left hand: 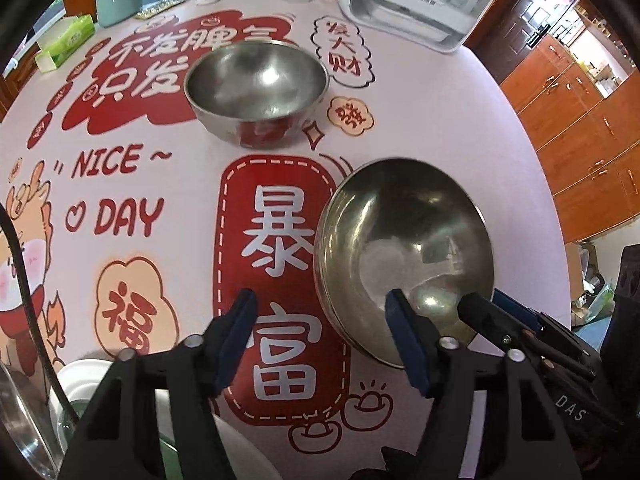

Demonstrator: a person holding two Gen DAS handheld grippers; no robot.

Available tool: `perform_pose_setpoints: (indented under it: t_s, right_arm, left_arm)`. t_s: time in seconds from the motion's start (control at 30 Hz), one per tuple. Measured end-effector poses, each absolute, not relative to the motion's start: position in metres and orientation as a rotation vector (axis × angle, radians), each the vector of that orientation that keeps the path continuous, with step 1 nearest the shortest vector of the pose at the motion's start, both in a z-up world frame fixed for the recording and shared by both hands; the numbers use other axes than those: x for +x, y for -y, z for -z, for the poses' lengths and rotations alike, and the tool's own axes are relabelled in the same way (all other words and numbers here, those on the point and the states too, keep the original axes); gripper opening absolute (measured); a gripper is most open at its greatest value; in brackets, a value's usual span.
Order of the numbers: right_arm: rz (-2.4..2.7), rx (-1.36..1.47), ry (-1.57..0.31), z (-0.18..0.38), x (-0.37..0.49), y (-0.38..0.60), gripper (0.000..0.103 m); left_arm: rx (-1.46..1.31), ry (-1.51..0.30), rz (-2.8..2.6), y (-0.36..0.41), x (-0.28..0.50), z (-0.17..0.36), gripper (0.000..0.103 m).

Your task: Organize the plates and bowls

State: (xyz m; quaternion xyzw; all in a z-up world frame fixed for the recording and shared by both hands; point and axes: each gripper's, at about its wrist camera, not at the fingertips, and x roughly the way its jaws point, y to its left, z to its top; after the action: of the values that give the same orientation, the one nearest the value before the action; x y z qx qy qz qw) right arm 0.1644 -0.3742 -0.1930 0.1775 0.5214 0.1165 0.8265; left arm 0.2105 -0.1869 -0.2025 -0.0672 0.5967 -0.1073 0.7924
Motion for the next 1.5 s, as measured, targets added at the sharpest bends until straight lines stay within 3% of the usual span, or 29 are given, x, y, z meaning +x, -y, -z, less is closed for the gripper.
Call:
perform_pose_setpoints:
  t_s: [0.3,0.47,1.5]
  right_arm:
    - [-0.291,0.377,-1.11,0.196,0.167,0.369,0.03]
    - [-0.288,0.376,-1.109,0.194,0.167,0.369,0.028]
    - [-0.313,0.282,-1.084,0.173,0.146,0.352,0.023]
  left_arm:
    - [-0.164,-1.304,0.247,0.189,0.215,0.211,0.029]
    - [-0.146,-1.301,0.27,0.195,0.215,0.212,0.02]
    - [-0.121,-1.235,0.26,0.179,0.175,0.182,0.016]
